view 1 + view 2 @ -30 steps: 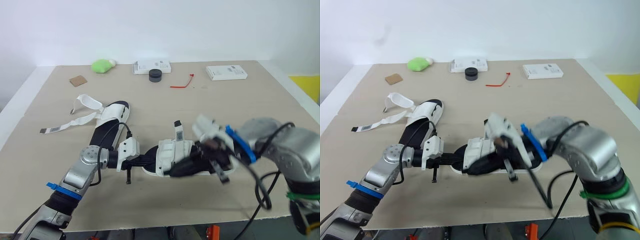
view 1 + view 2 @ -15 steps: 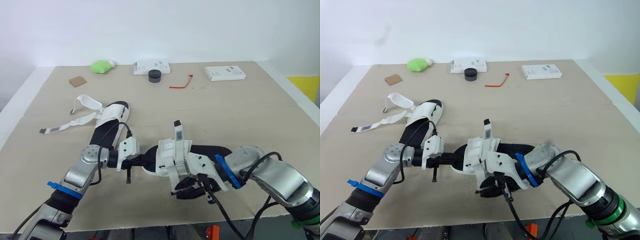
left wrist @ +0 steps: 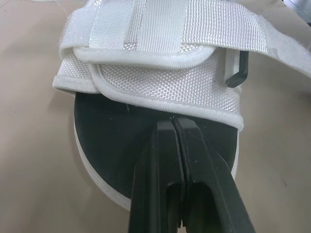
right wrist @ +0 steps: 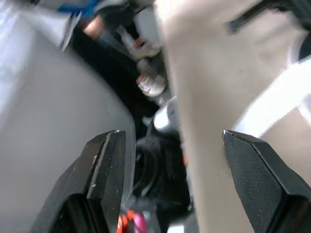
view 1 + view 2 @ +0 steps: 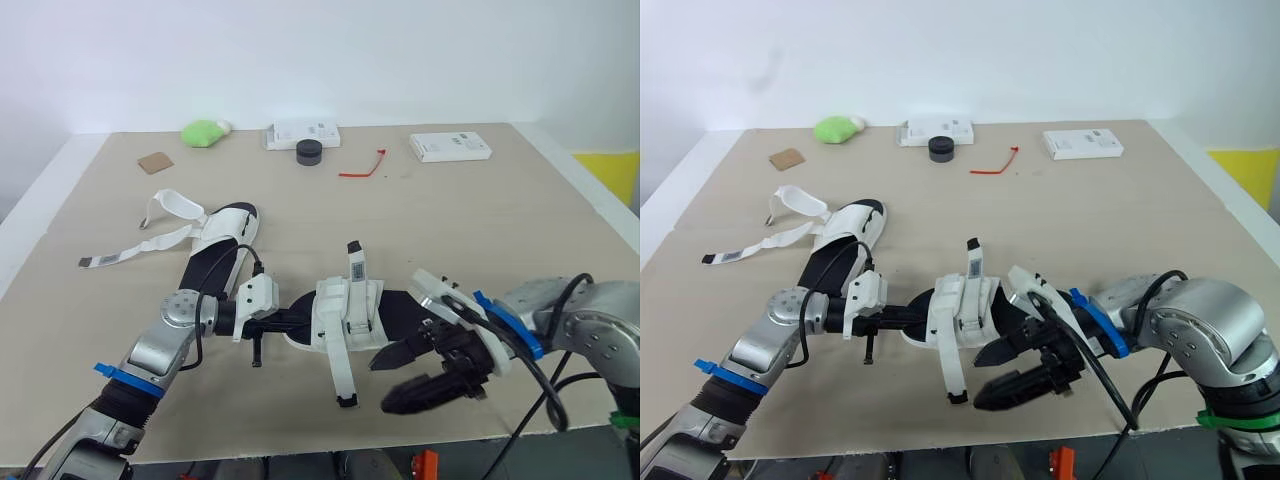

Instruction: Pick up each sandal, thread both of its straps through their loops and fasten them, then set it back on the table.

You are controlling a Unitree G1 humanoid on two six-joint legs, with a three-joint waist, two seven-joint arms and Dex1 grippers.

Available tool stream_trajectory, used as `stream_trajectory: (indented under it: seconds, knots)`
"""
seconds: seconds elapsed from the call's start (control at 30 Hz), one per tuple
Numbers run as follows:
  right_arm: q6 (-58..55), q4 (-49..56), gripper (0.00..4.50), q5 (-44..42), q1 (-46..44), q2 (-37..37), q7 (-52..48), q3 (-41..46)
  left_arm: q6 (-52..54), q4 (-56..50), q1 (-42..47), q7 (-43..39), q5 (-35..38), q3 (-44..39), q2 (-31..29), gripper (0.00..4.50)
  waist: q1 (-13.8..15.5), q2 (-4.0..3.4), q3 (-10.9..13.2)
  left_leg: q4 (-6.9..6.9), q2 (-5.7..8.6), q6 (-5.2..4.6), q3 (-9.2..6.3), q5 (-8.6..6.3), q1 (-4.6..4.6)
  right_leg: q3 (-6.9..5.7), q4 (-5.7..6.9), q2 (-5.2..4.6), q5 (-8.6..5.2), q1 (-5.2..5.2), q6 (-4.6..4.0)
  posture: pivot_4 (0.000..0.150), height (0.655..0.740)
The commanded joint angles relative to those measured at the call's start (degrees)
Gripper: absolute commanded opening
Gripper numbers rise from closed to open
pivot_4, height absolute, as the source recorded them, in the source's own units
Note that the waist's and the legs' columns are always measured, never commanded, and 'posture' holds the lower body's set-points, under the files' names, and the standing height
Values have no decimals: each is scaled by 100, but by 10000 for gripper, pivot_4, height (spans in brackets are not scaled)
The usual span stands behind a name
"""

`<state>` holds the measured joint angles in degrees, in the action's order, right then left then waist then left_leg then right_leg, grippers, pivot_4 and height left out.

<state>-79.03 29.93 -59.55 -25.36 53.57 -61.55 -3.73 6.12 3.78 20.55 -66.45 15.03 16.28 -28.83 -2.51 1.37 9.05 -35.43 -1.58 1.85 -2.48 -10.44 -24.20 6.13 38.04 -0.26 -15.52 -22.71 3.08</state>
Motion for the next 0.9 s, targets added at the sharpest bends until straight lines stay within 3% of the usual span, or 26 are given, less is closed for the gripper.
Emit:
stream_trajectory:
  seconds: [0.03,0.27,0.5,0.9]
  knots:
    - [-309,-71,34305,-18,335,-152,639,53,250,245,-296,34,-309,203,-131,0,-3,1,0,1,0,0,2,0,-1,2,0,0,-1,-1,0,1500,7400]
    - [-719,-858,34305,81,147,-952,1442,109,304,166,-320,18,-300,186,-150,0,-18,-1,-2,-3,-5,-2,6,1,2,5,0,7,7,-1,4,1500,7400]
    - [-1092,-855,34305,-111,-70,-1451,1705,81,310,149,-305,39,-309,181,-144,0,-16,-2,-2,2,-5,-1,-2,0,-2,6,0,14,10,-1,14,1500,7400]
    - [-1346,-877,34305,-531,-143,-1758,2111,124,296,176,-288,76,-319,216,-117,0,-17,-2,-2,1,-6,-1,-5,0,-2,5,0,16,6,0,6,1500,7400]
